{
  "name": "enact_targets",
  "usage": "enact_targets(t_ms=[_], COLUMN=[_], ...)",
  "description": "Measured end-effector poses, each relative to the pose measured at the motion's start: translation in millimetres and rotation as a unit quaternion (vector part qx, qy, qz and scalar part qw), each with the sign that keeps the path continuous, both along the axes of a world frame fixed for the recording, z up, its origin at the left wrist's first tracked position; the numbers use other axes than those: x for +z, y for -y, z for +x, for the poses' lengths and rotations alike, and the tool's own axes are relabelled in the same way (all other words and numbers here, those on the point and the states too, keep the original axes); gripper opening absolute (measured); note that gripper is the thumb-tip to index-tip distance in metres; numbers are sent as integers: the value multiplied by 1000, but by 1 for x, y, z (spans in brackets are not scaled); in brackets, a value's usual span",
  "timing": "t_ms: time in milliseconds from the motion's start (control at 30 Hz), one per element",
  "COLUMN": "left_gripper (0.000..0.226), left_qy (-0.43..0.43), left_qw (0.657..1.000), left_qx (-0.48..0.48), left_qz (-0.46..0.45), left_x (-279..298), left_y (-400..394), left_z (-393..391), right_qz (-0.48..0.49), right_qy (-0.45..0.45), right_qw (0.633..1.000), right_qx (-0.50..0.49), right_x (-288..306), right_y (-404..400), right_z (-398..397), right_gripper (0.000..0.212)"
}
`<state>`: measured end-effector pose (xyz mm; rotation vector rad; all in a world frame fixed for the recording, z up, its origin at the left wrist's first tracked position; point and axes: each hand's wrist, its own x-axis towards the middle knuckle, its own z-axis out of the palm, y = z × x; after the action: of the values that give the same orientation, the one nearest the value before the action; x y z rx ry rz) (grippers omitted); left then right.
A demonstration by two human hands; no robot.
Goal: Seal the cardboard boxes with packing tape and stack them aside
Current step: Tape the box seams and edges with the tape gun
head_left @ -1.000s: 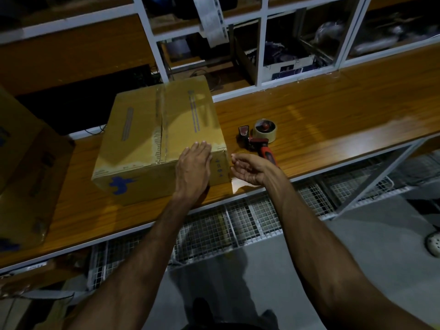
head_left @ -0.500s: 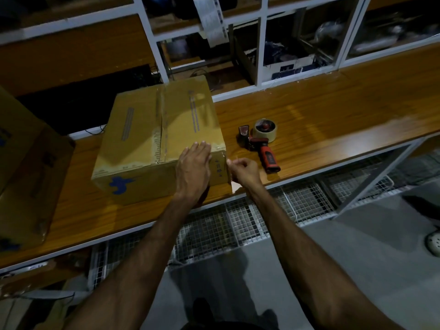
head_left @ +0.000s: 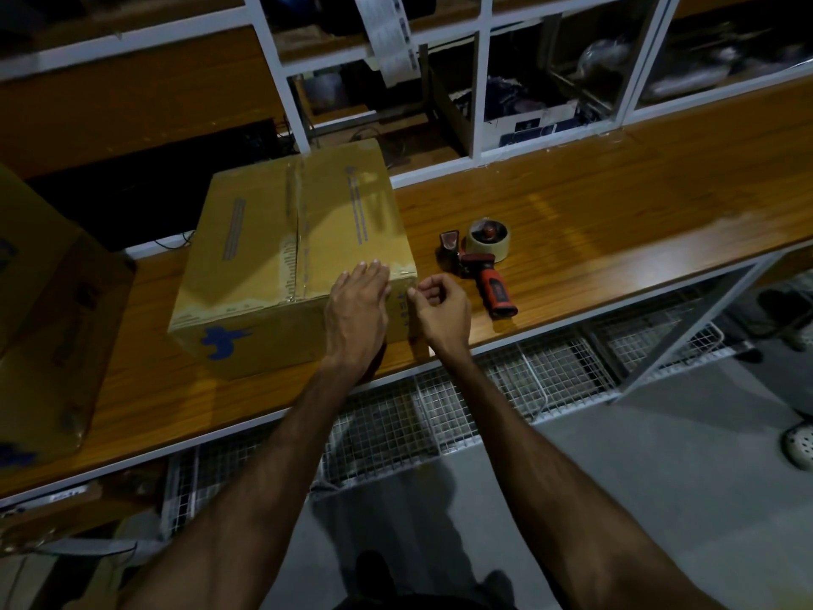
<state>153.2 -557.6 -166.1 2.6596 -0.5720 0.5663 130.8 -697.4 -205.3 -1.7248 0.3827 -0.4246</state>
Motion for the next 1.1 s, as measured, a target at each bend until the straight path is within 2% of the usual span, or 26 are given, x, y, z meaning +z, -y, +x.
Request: enact_targets(t_ms=[200,333,433,567,700,833,967,1100], left_gripper=[38,42,51,66,73,78,90,83], left_qy=[14,34,50,70,83,105,106,126], left_qw=[1000,998,996,994,990,978,973,968], left_qx=[-6,-15,-27,-45,-58,-81,-93,-108], left_qz=[16,44,62,66,97,161,181,187], left_x=[-4,-11,-17,-21,-28,-38,-43,-47], left_y=[-2,-6,-10,-14,-18,-27,-35,-39], left_z=[1,4,3,2,5,9,14,19], right_qz=[29,3,-80,-165,-219,-285,-362,-425], right_qy=[2,-26,-30,62,18,50,77,99], right_qw=[999,996,988,971,944,920,885,852], right_qx=[33,81,130,160,247,263,283,291], right_x=[5,16,27,55,70,65,64,58], right_y=[14,26,41,51,51,54,56,60], right_z=[0,0,1,17,37,38,37,34], right_gripper=[16,15,13,11,22,22,24,32])
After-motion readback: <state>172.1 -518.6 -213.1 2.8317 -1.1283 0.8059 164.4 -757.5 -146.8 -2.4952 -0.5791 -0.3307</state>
